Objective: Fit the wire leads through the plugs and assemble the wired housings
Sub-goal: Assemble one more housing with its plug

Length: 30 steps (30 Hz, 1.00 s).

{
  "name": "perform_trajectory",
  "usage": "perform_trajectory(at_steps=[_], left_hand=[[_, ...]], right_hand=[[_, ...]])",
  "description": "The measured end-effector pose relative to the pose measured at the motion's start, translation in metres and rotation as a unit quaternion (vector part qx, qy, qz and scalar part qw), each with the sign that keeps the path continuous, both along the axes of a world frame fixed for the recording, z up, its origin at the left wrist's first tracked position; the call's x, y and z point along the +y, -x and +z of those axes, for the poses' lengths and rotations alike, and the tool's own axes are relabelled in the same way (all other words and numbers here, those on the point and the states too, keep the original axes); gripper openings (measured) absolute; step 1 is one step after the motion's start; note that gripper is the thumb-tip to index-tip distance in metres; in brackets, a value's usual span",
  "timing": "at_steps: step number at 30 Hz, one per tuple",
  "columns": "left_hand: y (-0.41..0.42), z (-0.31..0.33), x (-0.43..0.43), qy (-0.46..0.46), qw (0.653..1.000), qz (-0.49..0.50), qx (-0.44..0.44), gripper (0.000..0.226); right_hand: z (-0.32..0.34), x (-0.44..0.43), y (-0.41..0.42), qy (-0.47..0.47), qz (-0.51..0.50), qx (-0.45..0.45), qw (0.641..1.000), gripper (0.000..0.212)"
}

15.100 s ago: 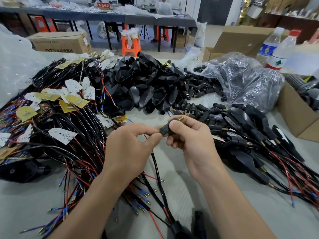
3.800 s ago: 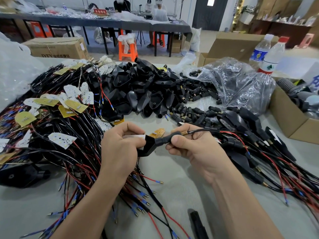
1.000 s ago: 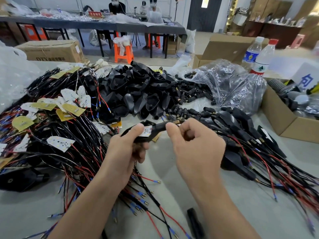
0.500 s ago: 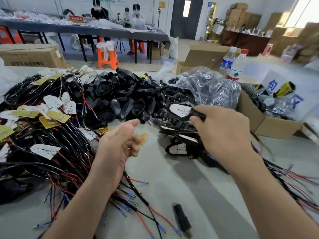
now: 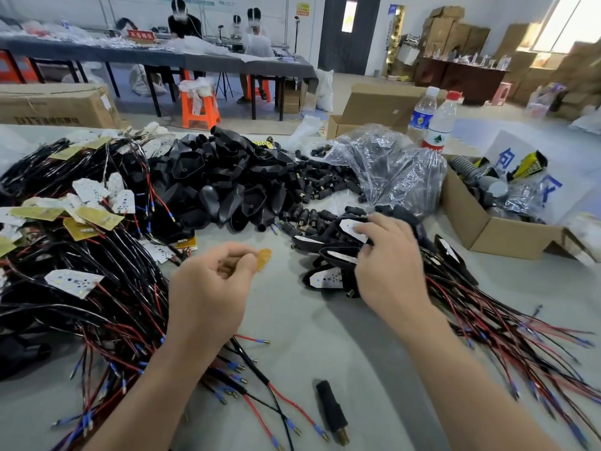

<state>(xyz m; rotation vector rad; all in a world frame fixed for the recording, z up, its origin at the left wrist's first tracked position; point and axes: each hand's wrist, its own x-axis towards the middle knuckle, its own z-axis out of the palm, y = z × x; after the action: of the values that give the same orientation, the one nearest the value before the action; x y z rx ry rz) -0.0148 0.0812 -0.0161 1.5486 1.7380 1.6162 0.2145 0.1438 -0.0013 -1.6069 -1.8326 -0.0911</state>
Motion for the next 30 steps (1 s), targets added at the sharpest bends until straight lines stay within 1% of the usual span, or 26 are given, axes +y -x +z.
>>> perform_trajectory(at_steps=[1,2,4,6,8,10,11,13,14,15,17,18,20,21,23,25,26,28,30], left_hand=[[0.001,0.000,-0.002,-0.014,0.996,0.038,0.074,0.012],[0.003,0.001,-0.002,-0.018,0.990,0.060,0.124,0.014],[0.008,-0.002,0.000,0.010,0.979,0.089,0.182,0.020],[0.014,-0.002,0.003,0.056,0.964,0.120,0.232,0.030],[0.023,0.002,0.005,0.066,0.953,0.144,0.259,0.034],[0.038,0.007,0.005,0.054,0.943,0.192,0.266,0.033],[0.046,0.011,0.004,0.065,0.936,0.218,0.267,0.035],[0.059,0.014,0.002,0.139,0.918,0.247,0.278,0.046],[0.061,0.014,0.002,0.189,0.906,0.237,0.295,0.049],[0.061,0.012,0.002,0.225,0.899,0.217,0.307,0.047],[0.056,0.008,0.004,0.234,0.918,0.171,0.272,0.034],[0.053,0.007,0.005,0.213,0.936,0.156,0.232,0.033],[0.051,0.011,0.005,0.151,0.968,0.156,0.128,0.042],[0.053,0.013,0.005,0.113,0.976,0.170,0.074,0.046],[0.057,0.015,0.003,0.063,0.979,0.193,-0.010,0.051],[0.061,0.015,0.005,0.042,0.977,0.193,-0.074,0.054],[0.062,0.014,0.007,0.035,0.975,0.192,-0.103,0.056],[0.064,0.013,0.009,0.033,0.970,0.195,-0.143,0.056],[0.065,0.014,0.010,0.039,0.967,0.202,-0.150,0.055]], right_hand=[[-0.001,-0.004,0.013,0.006,0.021,0.003,1.000,0.041],[-0.002,-0.007,0.027,0.012,0.043,0.007,0.999,0.041],[-0.006,-0.010,0.051,0.028,0.079,0.021,0.996,0.040],[-0.010,-0.013,0.073,0.053,0.098,0.030,0.993,0.041],[-0.013,-0.016,0.094,0.061,0.114,0.036,0.991,0.044],[-0.016,-0.016,0.112,0.079,0.144,0.034,0.986,0.044],[-0.017,-0.014,0.120,0.095,0.167,0.034,0.981,0.044],[-0.018,-0.009,0.136,0.168,0.211,0.058,0.961,0.044],[-0.018,-0.006,0.143,0.216,0.232,0.075,0.945,0.043],[-0.017,-0.003,0.151,0.257,0.256,0.084,0.928,0.040],[-0.017,0.003,0.170,0.294,0.293,0.065,0.907,0.033],[-0.017,0.006,0.179,0.298,0.300,0.051,0.905,0.030],[-0.016,0.012,0.192,0.310,0.298,0.022,0.903,0.026],[-0.017,0.015,0.197,0.320,0.291,0.008,0.902,0.025],[-0.017,0.020,0.208,0.328,0.268,0.001,0.906,0.028],[-0.015,0.021,0.219,0.327,0.251,0.030,0.911,0.035],[-0.015,0.021,0.225,0.335,0.254,0.030,0.907,0.033],[-0.015,0.021,0.236,0.360,0.266,0.015,0.894,0.021],[-0.013,0.022,0.240,0.368,0.255,0.039,0.893,0.019]])
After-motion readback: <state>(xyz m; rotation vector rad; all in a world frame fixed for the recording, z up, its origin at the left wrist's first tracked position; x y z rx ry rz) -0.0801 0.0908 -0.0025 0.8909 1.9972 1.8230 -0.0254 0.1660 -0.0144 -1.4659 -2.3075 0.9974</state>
